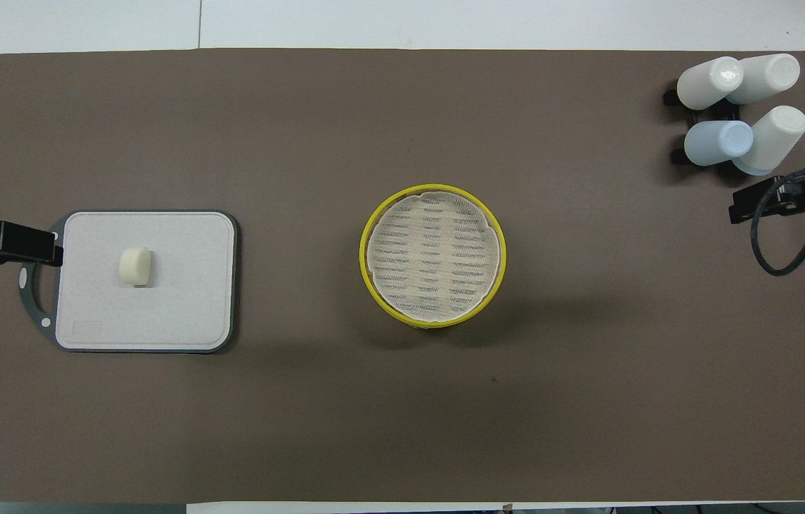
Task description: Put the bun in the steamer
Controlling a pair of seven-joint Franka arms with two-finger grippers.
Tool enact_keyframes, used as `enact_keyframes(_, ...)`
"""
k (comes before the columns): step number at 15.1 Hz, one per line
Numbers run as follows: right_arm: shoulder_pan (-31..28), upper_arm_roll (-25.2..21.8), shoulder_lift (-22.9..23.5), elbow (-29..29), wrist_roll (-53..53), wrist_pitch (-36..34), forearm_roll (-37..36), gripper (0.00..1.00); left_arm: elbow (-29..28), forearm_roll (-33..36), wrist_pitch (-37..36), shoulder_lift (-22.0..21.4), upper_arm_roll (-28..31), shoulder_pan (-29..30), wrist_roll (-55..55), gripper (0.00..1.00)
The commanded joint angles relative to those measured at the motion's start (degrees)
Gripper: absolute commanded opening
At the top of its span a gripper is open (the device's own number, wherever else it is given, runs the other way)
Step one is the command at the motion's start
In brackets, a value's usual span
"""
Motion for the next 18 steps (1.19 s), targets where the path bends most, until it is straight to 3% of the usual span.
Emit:
enact_keyframes(1, -0.6, 0.4, -1.8, -2.4, -1.1, 0.6, 1.2, 1.00, -11.9, -0.1, 10.0, -4.3, 0.3, 1.8, 3.9, 1.00)
enact_keyframes(4, 6.0, 0.9, -0.5, -2.4, 7.5, 6.7, 1.2, 1.00, -25.1, -0.1, 23.9, -4.3, 0.3, 2.8, 7.8, 1.00)
enact_keyframes(8, 20.0, 0.9, 6.3, 0.9, 29.7, 12.4, 1.3, 0.99, -36.7, -0.1, 42.7, 1.1, 0.2, 2.8, 9.2, 1.00)
enact_keyframes(12, 34.0, 0.6, 16.2, 9.3, 47.6, 14.1, 0.2, 0.99, -37.8, -0.1, 51.0, 6.8, 0.1, 2.4, 9.0, 1.00)
enact_keyframes(18, 42.5, 0.4, 24.9, 13.3, 52.3, 16.5, -3.0, 0.99, -37.4, -0.1, 53.7, 9.0, 0.1, 2.8, 10.1, 1.00)
